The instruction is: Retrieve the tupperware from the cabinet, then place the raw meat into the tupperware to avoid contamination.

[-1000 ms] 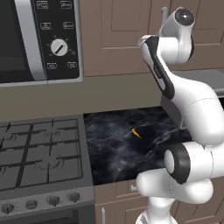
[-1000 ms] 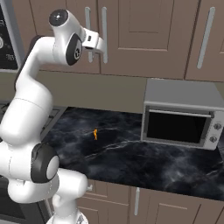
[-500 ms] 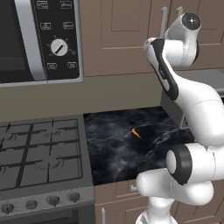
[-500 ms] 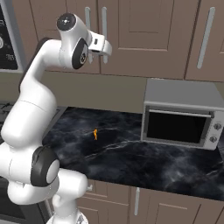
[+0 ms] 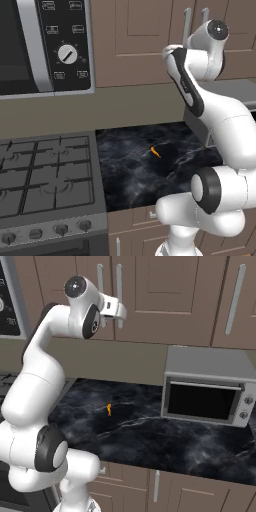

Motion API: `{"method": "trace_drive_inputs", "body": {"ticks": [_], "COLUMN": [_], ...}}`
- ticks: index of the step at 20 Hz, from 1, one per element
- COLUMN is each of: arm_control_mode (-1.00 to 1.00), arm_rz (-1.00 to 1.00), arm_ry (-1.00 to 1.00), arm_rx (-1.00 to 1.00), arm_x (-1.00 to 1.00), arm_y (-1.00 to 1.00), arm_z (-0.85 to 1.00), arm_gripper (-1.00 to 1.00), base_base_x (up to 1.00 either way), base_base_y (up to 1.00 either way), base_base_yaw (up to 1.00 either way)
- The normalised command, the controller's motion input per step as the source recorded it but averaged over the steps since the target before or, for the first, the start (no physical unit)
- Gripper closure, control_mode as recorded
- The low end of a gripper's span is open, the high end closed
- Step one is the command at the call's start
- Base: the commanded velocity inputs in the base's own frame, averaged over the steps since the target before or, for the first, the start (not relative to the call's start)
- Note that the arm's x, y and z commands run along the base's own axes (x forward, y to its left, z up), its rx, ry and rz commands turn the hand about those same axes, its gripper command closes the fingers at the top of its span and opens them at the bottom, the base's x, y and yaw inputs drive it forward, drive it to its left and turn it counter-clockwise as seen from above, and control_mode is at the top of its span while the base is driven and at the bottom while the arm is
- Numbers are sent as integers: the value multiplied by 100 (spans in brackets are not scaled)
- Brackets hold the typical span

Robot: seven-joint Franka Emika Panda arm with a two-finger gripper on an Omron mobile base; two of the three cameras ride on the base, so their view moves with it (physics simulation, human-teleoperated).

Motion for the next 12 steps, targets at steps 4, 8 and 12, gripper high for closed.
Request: {"method": "trace_drive_inputs", "body": {"ticks": [4,8,12], "arm_control_mode": [-100,-100,-100], "arm_rz": [2,0,0], "arm_ry": [-2,0,1], "arm_rx": [0,0,0], "arm_x": [25,17,12], "arm_y": [19,18,22], "arm_z": [-9,-8,-11], "arm_gripper": [100,100,100], "base_base_x": [0,0,0], "base_base_y": [0,0,0], "base_base_yaw": [0,0,0]}}
